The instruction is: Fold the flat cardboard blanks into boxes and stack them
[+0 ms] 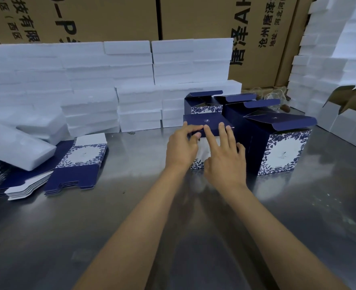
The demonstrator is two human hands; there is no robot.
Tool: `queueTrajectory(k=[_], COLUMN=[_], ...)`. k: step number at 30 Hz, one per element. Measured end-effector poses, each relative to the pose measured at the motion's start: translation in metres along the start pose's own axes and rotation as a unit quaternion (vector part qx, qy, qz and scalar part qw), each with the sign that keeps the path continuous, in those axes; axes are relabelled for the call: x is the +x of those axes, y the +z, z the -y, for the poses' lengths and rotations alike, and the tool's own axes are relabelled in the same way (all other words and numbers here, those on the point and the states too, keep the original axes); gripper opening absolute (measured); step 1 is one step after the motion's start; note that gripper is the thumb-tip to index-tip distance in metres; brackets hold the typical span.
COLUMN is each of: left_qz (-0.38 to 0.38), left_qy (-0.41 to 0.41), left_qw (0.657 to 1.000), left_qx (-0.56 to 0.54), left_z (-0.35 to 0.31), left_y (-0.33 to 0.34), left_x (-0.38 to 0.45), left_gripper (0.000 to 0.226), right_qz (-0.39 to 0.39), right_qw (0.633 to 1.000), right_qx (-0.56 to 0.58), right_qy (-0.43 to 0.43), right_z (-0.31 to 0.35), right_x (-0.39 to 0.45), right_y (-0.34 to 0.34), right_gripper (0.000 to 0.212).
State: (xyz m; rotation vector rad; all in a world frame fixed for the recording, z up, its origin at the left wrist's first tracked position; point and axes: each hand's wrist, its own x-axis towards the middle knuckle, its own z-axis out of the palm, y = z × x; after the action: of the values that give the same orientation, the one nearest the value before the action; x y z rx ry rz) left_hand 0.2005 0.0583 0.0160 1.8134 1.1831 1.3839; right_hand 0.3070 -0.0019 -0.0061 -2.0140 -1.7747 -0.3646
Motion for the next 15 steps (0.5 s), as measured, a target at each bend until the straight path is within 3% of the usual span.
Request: queueTrajectory(k=[15], left_qz=[0.065], left_qy=[-0.023], left_qw=[0.998], left_qx=[0.008], left_z=[0.021], left_y=[0.030], left_x=[0.065], left_gripper=[0.039], right_qz=[0.003], right_qw=[1.000], right_qx=[0.014], right_qy=[0.017], right_z=[-0.023], right_x=[0.062], right_y=[0.036], right_gripper=[0.094])
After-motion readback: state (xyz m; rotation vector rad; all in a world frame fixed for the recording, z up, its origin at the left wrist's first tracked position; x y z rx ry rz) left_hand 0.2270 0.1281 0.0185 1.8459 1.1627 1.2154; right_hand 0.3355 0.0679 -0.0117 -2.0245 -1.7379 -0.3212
